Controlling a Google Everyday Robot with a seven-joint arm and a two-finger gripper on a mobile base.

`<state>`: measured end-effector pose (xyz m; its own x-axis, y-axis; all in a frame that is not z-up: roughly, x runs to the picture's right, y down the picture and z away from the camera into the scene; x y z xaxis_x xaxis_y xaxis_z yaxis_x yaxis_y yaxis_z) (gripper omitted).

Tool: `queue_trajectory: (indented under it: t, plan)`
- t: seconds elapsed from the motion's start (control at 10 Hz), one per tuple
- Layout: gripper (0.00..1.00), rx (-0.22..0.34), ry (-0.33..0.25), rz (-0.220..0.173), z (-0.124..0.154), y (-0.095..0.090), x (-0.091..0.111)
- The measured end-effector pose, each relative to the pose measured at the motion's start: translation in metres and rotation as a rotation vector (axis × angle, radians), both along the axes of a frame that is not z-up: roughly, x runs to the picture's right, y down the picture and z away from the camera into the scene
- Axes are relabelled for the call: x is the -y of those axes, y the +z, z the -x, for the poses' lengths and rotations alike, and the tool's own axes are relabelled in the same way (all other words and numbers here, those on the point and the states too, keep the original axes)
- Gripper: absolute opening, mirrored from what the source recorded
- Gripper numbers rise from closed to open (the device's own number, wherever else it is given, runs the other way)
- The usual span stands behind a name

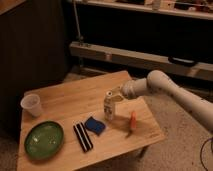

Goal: Stand the bottle upright

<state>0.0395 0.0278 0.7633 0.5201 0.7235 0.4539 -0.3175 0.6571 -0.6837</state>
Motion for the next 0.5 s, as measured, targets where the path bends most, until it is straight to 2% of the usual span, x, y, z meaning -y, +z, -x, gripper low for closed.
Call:
queue_trajectory:
  t: [0.5]
  plan:
    - [0.79,0.018,-0.018,0.009,-0.0016,-0.0078,0.0029]
